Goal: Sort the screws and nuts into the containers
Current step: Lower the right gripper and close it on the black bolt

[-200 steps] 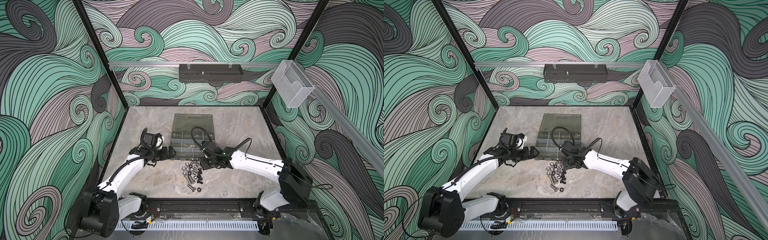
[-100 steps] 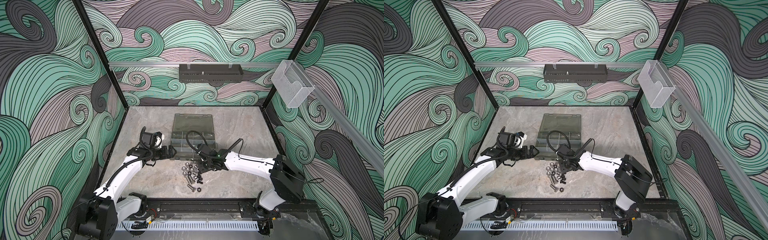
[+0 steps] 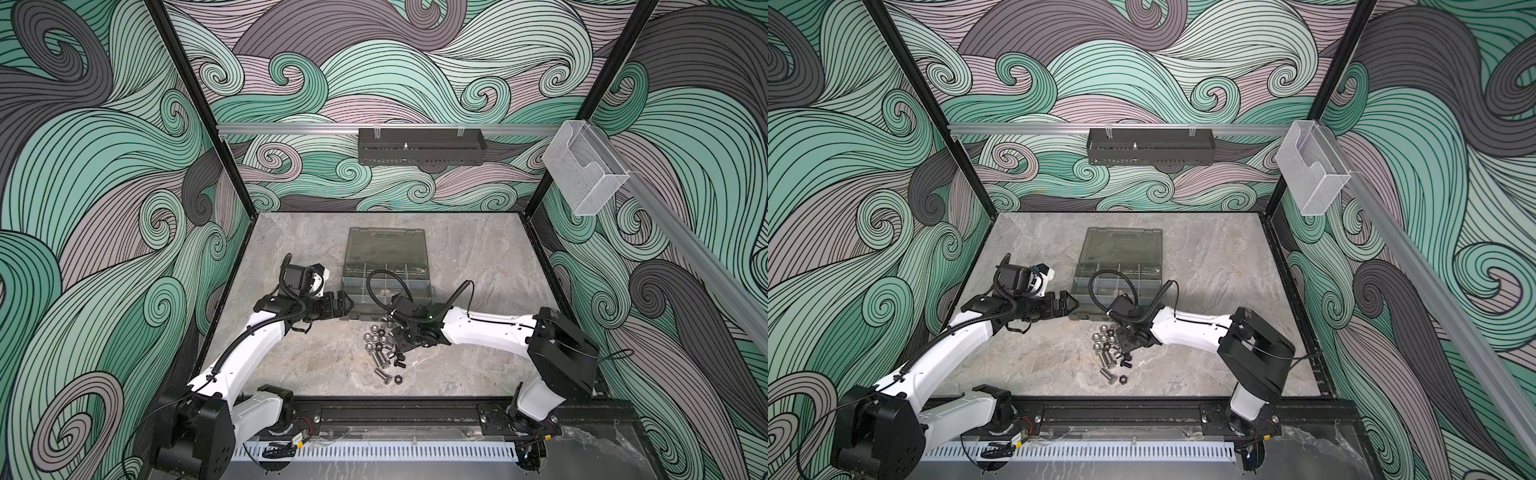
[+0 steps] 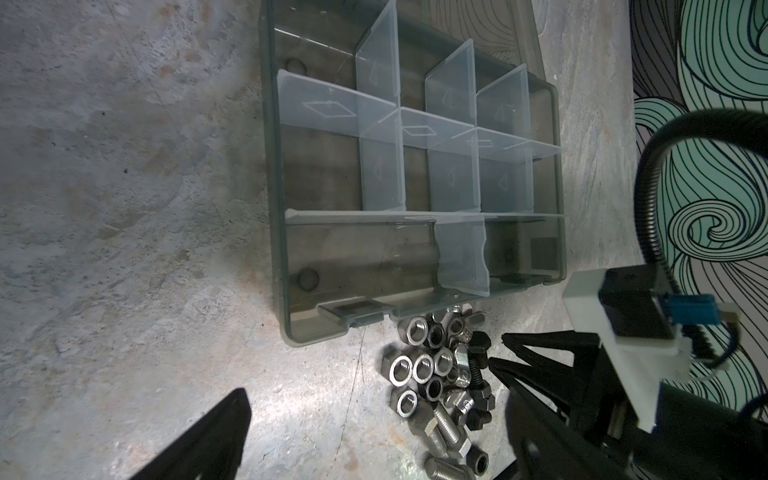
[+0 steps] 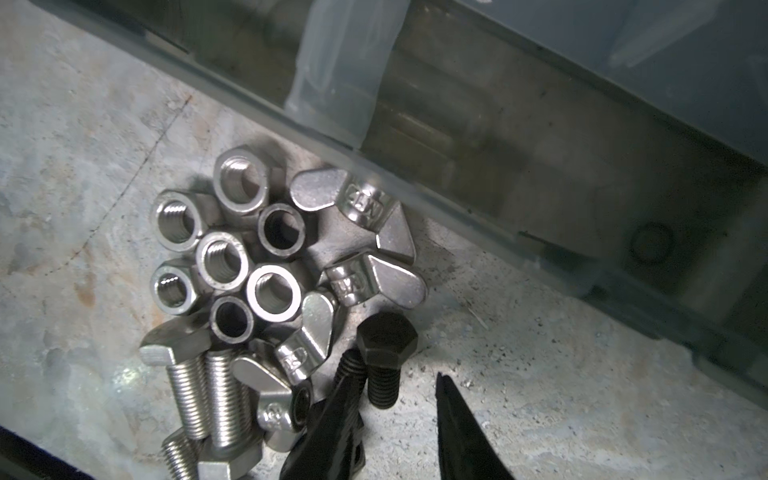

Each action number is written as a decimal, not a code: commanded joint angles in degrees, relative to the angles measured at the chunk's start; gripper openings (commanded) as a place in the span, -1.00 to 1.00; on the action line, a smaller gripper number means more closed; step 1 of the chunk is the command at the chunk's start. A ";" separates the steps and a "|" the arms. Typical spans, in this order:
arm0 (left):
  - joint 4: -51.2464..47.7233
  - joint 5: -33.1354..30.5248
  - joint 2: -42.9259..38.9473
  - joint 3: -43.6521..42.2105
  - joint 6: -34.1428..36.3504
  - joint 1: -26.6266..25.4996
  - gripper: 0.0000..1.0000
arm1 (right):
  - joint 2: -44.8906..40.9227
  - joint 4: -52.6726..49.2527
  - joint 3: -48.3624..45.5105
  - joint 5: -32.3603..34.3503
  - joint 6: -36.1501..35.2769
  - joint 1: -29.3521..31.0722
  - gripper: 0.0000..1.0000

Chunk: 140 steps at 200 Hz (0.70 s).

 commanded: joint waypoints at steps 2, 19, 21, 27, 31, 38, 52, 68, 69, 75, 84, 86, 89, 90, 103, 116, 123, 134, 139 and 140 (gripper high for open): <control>0.02 1.34 0.13 -0.12 0.34 -0.50 0.97 | 1.46 -0.31 0.12 1.79 0.36 0.12 -0.36; 0.04 1.39 0.15 -0.11 0.31 -0.48 0.97 | 2.50 -0.34 0.77 1.36 -0.04 0.12 -0.38; 0.08 1.36 0.19 -0.10 0.28 -0.50 0.97 | 2.67 -0.33 0.86 1.28 -0.03 0.10 -0.38; 0.17 1.38 0.15 -0.10 0.35 -0.50 0.97 | 2.90 -0.27 0.93 1.09 -0.01 0.16 -0.38; 0.08 1.38 0.11 -0.11 0.33 -0.51 0.97 | 3.04 -0.19 0.93 0.97 -0.09 0.13 -0.40; 0.14 1.39 0.23 -0.10 0.31 -0.52 0.97 | 3.39 -0.12 0.84 0.99 -0.09 0.13 -0.40; 0.17 1.39 0.24 -0.10 0.35 -0.54 0.97 | 3.87 -0.24 0.97 1.28 -0.31 0.12 -0.42; -0.01 1.38 0.24 -0.14 0.32 -0.51 0.97 | 3.93 -0.46 0.85 1.68 -0.38 0.12 -0.44; -0.03 1.38 0.24 -0.12 0.34 -0.54 0.97 | 3.97 -0.51 0.85 1.74 -0.41 0.12 -0.44; 0.04 1.39 0.24 -0.10 0.28 -0.53 0.97 | 4.12 -0.68 0.88 2.07 -0.38 0.12 -0.45; 0.04 1.39 0.33 -0.16 0.27 -0.50 0.97 | 4.28 -0.91 0.77 2.47 -0.39 0.11 -0.46; 0.04 1.39 0.33 -0.14 0.27 -0.51 0.97 | 4.34 -0.98 0.80 2.53 -0.43 0.10 -0.47; 0.04 1.39 0.33 -0.10 0.23 -0.48 0.97 | 4.43 -0.98 0.74 2.64 -0.36 0.07 -0.47; 0.04 1.39 0.33 -0.14 0.25 -0.48 0.97 | 4.44 -1.04 0.75 2.70 -0.40 0.05 -0.47; 0.03 1.47 0.47 -0.10 0.27 -0.48 0.97 | 4.68 -0.94 0.43 2.85 -0.46 0.12 -0.48; 0.04 1.47 0.59 -0.12 0.27 -0.48 0.97 | 4.92 -0.62 0.22 2.77 -0.68 0.12 -0.52; 0.03 1.47 0.72 -0.17 0.27 -0.51 0.97 | 5.09 -0.52 0.18 2.50 -0.82 0.10 -0.56; -0.03 1.47 0.85 -0.12 0.16 -0.48 0.97 | 5.33 -0.43 0.35 2.29 -1.09 0.07 -0.61; -0.05 1.56 0.86 -0.10 0.18 -0.48 0.97 | 5.48 -0.41 0.39 2.24 -1.14 0.11 -0.63; -0.05 1.56 0.86 -0.10 0.14 -0.48 0.97 | 5.49 -0.40 0.44 2.19 -1.14 0.12 -0.63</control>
